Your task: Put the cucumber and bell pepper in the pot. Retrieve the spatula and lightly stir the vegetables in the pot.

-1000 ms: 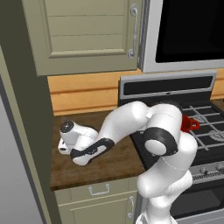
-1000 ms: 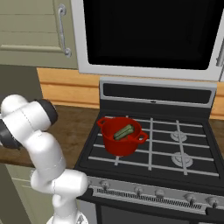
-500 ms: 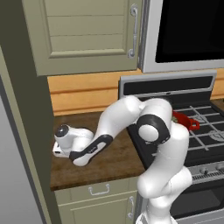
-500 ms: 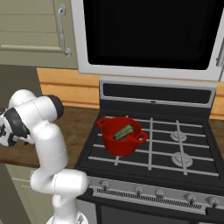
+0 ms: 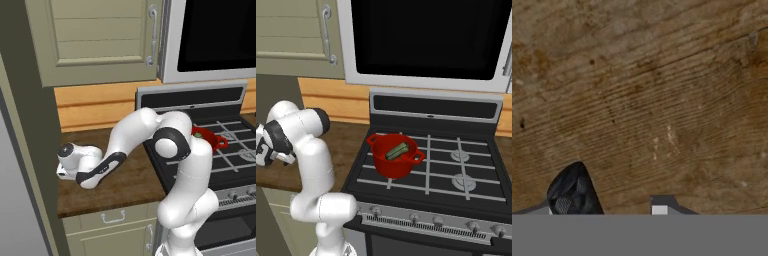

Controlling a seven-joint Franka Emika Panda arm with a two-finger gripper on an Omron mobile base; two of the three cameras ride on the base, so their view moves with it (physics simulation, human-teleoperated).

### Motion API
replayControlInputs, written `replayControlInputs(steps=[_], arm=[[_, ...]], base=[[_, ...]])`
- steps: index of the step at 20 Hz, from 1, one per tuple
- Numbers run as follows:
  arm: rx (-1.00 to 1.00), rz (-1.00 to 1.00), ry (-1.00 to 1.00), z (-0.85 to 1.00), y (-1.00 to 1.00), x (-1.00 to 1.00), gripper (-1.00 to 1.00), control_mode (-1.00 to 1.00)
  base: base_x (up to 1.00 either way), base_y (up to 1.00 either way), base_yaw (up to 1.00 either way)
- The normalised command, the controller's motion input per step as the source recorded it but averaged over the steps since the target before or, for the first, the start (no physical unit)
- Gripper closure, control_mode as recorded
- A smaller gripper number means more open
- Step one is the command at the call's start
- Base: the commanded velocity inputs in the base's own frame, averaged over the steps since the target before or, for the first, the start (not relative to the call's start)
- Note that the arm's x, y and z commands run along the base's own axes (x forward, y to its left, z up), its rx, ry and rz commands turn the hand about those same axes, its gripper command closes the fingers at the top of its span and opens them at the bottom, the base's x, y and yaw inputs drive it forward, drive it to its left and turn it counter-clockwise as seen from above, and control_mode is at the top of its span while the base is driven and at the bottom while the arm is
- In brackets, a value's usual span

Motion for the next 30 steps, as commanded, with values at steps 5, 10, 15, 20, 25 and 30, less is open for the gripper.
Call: replayControlInputs(steps=[5, 10, 15, 20, 25, 30], arm=[[0.0, 0.0, 0.0, -0.39, -0.23, -0.03, -1.0, -1.0], [0.0, 0.0, 0.0, -0.55, -0.36, -0.08, 1.0, -1.0], [0.05, -0.03, -0.03, -0.37, -0.69, -0.4, 1.0, -1.0], [0.12, -0.03, -0.03, 0.24, -0.35, -0.45, 1.0, -1.0], [0.32, -0.05, -0.02, 1.0, -0.04, -0.71, 1.0, -1.0], [0.36, -0.09, 0.03, 1.0, 0.0, -0.56, 1.0, -1.0]], base=[[0.0, 0.0, 0.0], [0.0, 0.0, 0.0], [0.0, 0.0, 0.0], [0.0, 0.0, 0.0], [0.0, 0.0, 0.0], [0.0, 0.0, 0.0]])
